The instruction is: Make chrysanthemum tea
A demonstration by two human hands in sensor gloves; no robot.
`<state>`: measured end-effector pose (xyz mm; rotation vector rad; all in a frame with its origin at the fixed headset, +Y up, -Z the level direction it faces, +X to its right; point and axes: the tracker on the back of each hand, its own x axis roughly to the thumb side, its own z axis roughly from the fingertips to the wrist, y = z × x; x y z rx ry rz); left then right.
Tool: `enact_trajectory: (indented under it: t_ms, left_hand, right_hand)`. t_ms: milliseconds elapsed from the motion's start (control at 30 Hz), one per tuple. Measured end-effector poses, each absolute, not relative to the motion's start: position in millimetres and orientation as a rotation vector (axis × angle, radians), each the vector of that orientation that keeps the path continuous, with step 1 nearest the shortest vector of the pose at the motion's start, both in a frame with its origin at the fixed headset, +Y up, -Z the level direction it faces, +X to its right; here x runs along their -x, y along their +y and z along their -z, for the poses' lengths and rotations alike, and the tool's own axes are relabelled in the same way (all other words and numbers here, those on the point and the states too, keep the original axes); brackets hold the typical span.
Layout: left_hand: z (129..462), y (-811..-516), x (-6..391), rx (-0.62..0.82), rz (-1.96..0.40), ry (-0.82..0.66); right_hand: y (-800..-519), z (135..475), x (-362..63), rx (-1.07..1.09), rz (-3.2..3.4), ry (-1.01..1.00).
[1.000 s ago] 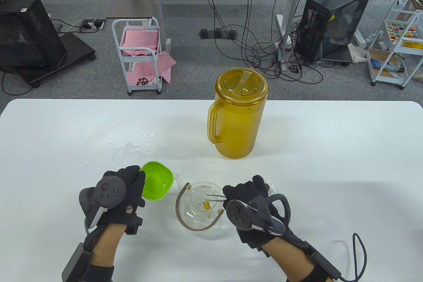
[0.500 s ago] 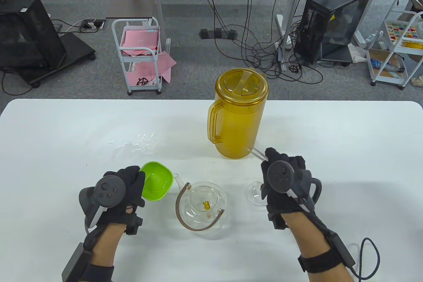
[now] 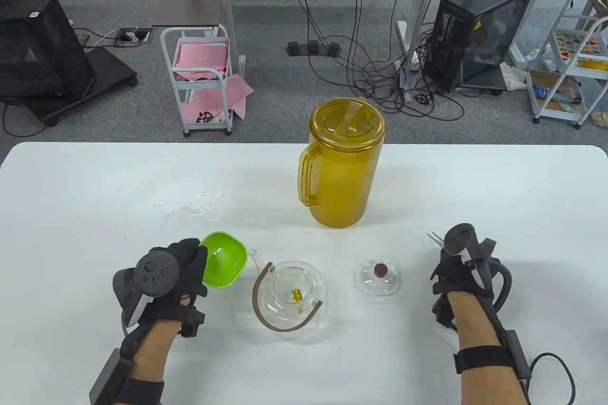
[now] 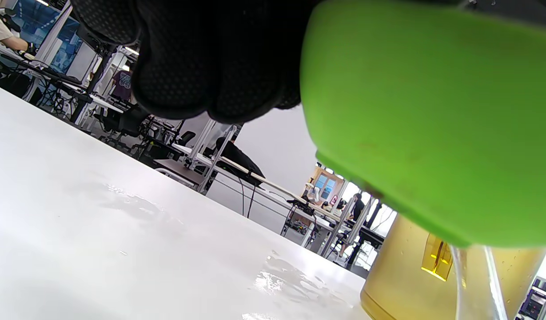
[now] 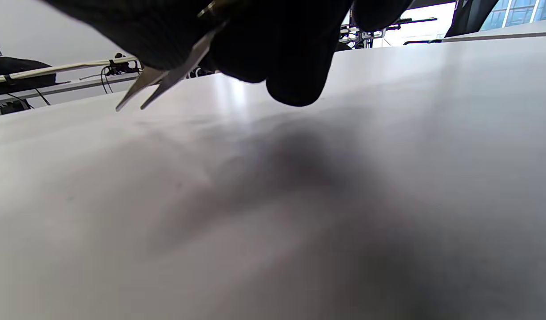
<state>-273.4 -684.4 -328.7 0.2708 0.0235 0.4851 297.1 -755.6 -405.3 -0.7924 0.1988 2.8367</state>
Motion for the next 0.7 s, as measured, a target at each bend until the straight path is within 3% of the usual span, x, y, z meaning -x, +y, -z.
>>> enact_trajectory:
  t_ms: [700]
  left_hand:
    - [331,-689,274,-0.247,-0.481,0.024]
  right_hand:
    - [-768,405,-290,0.843,-2.953,0.282]
